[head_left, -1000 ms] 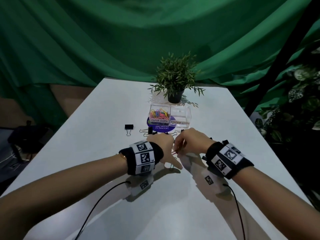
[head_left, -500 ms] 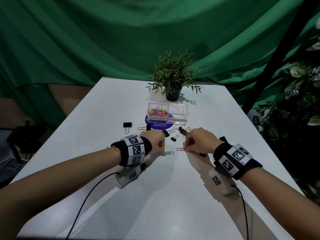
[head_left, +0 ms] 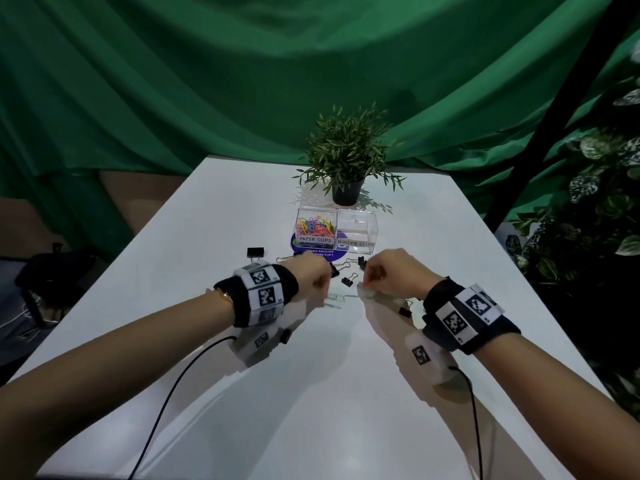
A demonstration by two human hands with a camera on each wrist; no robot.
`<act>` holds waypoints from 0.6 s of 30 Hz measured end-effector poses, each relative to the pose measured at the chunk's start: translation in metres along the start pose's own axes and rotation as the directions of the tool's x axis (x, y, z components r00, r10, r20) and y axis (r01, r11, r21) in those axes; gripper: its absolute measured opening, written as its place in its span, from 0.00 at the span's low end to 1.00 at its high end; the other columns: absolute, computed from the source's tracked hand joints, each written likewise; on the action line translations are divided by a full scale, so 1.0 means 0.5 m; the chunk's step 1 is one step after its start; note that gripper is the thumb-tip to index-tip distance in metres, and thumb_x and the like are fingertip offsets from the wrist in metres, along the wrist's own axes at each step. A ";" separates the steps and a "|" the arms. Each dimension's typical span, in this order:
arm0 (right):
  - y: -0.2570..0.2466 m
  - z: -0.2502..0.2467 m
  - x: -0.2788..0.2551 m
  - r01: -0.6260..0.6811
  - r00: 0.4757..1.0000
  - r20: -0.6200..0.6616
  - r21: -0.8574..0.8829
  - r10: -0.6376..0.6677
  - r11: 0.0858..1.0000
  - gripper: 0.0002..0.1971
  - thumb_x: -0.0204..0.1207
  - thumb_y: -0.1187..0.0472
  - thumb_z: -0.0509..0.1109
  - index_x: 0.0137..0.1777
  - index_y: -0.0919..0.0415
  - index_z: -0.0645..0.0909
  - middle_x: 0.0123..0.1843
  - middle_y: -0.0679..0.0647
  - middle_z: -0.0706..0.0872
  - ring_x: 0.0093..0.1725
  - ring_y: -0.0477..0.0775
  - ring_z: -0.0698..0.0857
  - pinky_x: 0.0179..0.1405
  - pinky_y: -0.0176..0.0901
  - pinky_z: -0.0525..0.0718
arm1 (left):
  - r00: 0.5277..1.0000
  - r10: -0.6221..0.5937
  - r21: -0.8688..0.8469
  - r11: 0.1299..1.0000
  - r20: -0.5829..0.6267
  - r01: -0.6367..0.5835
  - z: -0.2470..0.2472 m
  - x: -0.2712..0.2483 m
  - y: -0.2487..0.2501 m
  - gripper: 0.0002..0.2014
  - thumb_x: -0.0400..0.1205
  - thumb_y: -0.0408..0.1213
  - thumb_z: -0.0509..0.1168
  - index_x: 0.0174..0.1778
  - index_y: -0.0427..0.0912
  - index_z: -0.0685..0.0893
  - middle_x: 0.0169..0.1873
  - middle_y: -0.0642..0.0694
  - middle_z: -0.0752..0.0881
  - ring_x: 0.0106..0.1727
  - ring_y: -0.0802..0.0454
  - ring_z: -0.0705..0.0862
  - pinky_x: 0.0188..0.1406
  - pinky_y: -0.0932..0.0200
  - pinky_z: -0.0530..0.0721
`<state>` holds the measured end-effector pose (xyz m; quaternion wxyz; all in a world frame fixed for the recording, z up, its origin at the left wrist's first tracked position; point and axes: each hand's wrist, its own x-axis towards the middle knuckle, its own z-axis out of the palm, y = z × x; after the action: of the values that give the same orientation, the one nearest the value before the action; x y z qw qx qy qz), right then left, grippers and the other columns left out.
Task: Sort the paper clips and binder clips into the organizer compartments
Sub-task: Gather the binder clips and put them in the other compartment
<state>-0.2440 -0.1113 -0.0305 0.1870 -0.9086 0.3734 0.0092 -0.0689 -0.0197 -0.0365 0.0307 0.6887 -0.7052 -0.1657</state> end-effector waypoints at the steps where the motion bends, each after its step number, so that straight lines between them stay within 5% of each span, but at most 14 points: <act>1: -0.001 -0.014 0.013 0.000 0.999 -0.053 0.070 0.004 0.998 0.00 0.72 0.61 0.75 0.42 0.56 0.87 0.41 0.51 0.87 0.42 0.50 0.84 0.44 0.38 0.80 | 0.995 -0.031 -0.059 0.998 -0.091 0.025 -0.018 0.004 -0.012 0.03 0.79 0.30 0.67 0.45 0.37 0.87 0.38 0.49 0.85 0.43 0.51 0.84 0.36 0.70 0.78; 4: -0.021 -0.047 0.061 0.027 0.961 -0.274 0.251 0.044 0.968 0.02 0.72 0.63 0.76 0.42 0.61 0.88 0.37 0.53 0.88 0.39 0.51 0.86 0.43 0.41 0.84 | 0.904 -0.198 -0.269 0.958 -0.379 0.098 -0.076 0.028 -0.058 0.04 0.76 0.31 0.73 0.45 0.37 0.87 0.36 0.46 0.87 0.38 0.48 0.86 0.40 0.60 0.86; 6: -0.040 -0.049 0.103 0.041 0.919 -0.386 0.310 0.086 0.950 0.01 0.73 0.64 0.75 0.42 0.62 0.88 0.37 0.54 0.88 0.40 0.53 0.87 0.45 0.45 0.87 | 0.840 -0.283 -0.351 0.929 -0.463 0.120 -0.098 0.056 -0.081 0.05 0.76 0.30 0.73 0.46 0.36 0.88 0.37 0.40 0.90 0.38 0.43 0.89 0.45 0.52 0.90; 9: -0.077 -0.031 0.162 0.045 0.857 -0.493 0.357 0.147 0.933 0.03 0.73 0.65 0.73 0.42 0.60 0.88 0.40 0.56 0.90 0.42 0.55 0.88 0.48 0.51 0.89 | 0.791 -0.358 -0.413 0.899 -0.496 0.147 -0.105 0.095 -0.088 0.04 0.76 0.29 0.72 0.45 0.38 0.90 0.38 0.40 0.91 0.42 0.43 0.90 0.48 0.51 0.90; 13: -0.107 -0.008 0.203 -0.016 0.831 -0.514 0.359 0.212 0.933 0.04 0.74 0.62 0.72 0.43 0.59 0.89 0.44 0.57 0.91 0.46 0.57 0.88 0.48 0.49 0.88 | 0.762 -0.437 -0.349 0.891 -0.478 0.292 -0.095 0.122 -0.095 0.06 0.76 0.41 0.73 0.48 0.49 0.90 0.47 0.50 0.92 0.51 0.48 0.88 0.49 0.57 0.85; 18: -0.075 -0.015 0.180 -0.080 0.792 -0.558 0.306 0.247 0.949 0.09 0.79 0.62 0.66 0.51 0.59 0.88 0.52 0.56 0.89 0.47 0.55 0.85 0.43 0.42 0.79 | 0.717 -0.547 -0.224 0.835 -0.432 0.502 -0.093 0.101 -0.110 0.17 0.84 0.45 0.61 0.64 0.41 0.83 0.64 0.40 0.83 0.69 0.39 0.76 0.59 0.46 0.80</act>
<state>-0.1545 -0.1500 -0.0251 0.1805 -0.7966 0.4882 -0.3074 -0.0061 -0.0780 -0.0169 0.1871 0.8767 -0.4425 -0.0239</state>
